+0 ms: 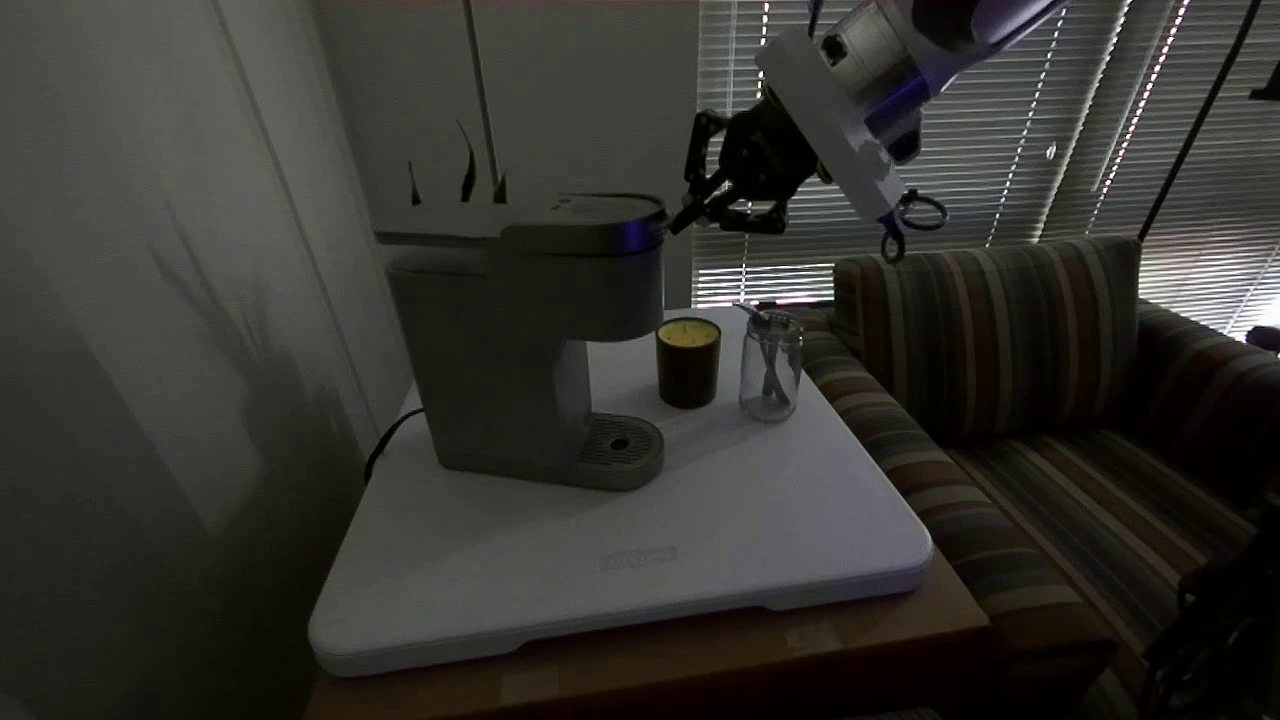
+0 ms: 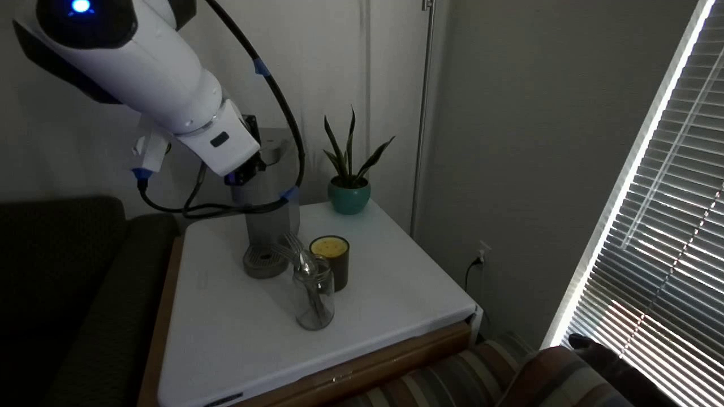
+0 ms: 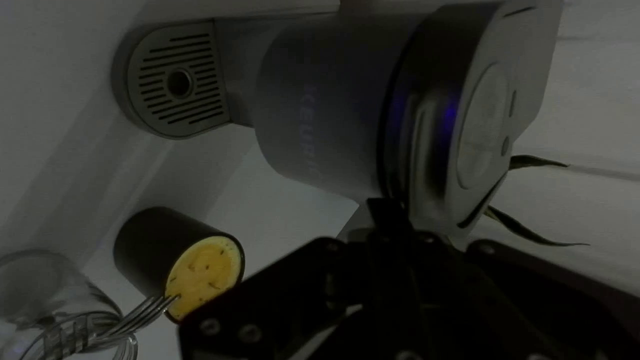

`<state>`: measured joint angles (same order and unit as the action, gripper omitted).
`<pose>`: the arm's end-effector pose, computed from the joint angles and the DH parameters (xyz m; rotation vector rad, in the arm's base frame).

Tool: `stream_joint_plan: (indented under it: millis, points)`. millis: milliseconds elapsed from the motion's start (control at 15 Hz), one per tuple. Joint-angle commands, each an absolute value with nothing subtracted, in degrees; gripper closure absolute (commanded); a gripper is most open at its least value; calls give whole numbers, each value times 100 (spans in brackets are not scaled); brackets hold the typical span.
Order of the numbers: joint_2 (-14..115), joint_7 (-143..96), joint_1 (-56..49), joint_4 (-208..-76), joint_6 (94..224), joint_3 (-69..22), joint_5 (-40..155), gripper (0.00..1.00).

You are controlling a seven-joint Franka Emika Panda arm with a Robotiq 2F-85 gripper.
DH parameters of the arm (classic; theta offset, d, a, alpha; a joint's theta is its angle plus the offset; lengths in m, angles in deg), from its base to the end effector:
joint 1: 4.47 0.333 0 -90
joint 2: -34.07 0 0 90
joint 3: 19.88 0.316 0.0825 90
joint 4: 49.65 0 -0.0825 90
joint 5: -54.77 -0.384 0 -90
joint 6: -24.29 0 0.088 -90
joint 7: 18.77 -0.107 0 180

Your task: Open the lid of the coffee maker

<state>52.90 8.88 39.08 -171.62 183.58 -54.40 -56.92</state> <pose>0.5606 0.0523 0.2870 -2.0273 1.1973 -0.5814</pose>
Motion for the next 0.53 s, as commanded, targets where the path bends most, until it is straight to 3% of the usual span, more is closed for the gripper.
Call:
stream_joint_plan:
  millis: [0, 467]
  points:
    - [5202, 1234, 3774, -17204, 17835, -5502, -6383, 100]
    - [5170, 1286, 3798, -17298, 17501, -5649, -6731, 100]
